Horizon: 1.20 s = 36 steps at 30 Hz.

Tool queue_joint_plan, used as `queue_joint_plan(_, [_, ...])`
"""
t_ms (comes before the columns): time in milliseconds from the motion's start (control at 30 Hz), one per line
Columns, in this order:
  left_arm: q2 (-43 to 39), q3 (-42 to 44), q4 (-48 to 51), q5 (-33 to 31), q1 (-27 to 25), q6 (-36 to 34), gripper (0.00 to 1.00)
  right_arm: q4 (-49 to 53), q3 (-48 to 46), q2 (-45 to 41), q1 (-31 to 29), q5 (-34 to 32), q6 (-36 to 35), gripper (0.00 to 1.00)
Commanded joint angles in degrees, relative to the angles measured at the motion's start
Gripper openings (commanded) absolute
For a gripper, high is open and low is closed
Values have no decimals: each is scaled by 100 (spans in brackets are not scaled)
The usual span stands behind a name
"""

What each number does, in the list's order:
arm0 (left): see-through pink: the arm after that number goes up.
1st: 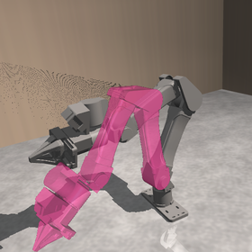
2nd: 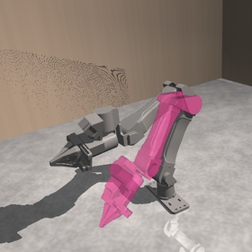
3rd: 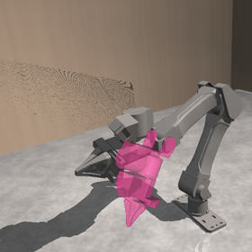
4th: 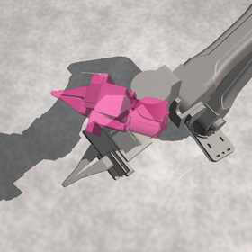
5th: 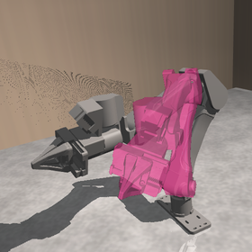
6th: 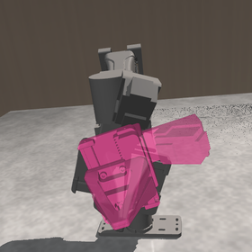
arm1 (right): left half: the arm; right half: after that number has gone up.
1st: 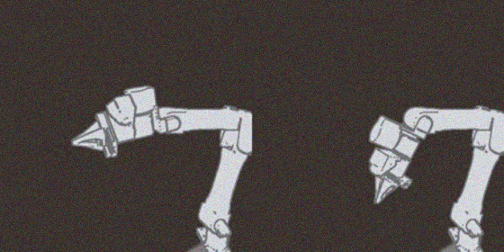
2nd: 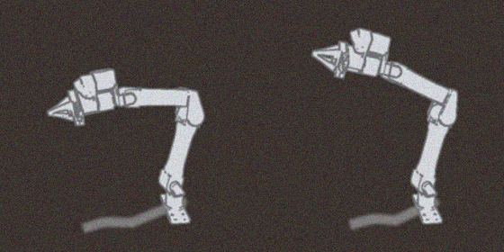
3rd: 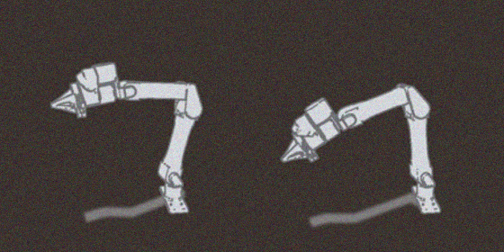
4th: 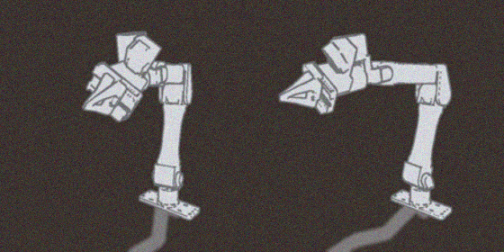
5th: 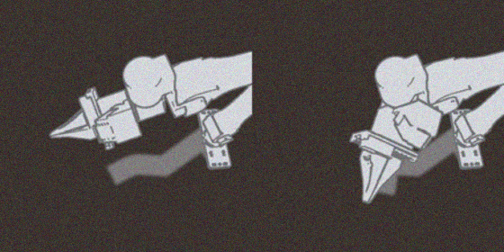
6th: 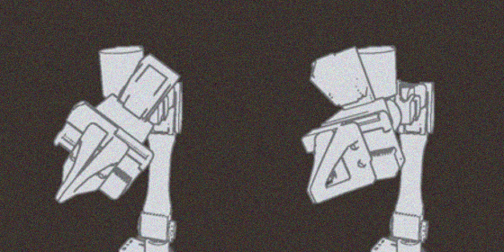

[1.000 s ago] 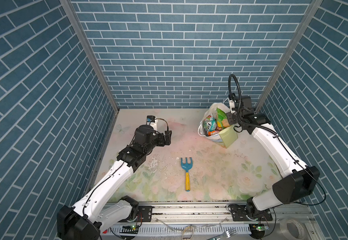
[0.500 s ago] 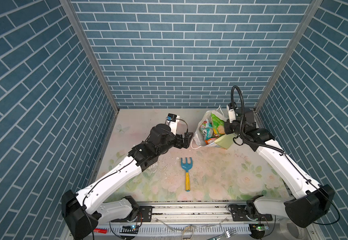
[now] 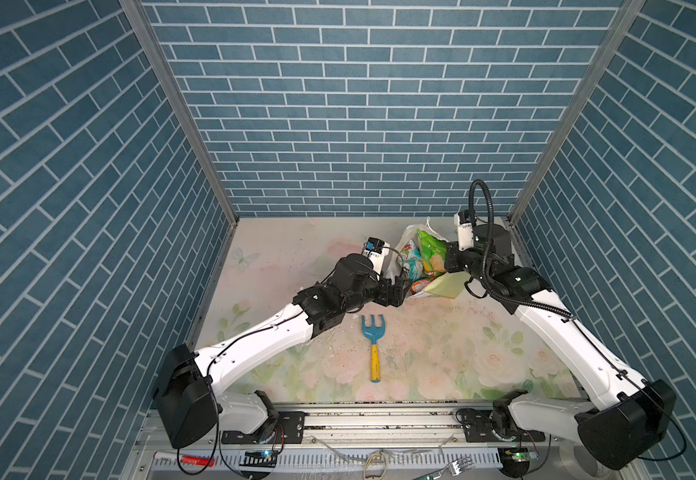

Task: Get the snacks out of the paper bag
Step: 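Lower the left gripper into the bag onto the teal FOX'S candy bag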

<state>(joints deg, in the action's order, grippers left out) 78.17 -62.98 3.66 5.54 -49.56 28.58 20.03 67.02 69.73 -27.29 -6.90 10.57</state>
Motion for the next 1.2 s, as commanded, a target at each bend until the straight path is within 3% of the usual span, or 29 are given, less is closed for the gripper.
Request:
queue_joint_plan(0, [151, 10, -231, 52, -36, 202, 89, -176, -49, -128, -96, 74, 228, 0])
queue_joint_plan(533, [1015, -192, -441, -271, -36, 120, 60, -26, 255, 163, -500, -109, 235, 0])
queue_joint_plan(1167, [2250, -1220, 119, -1193, -27, -267, 55, -131, 149, 67, -542, -256, 202, 0])
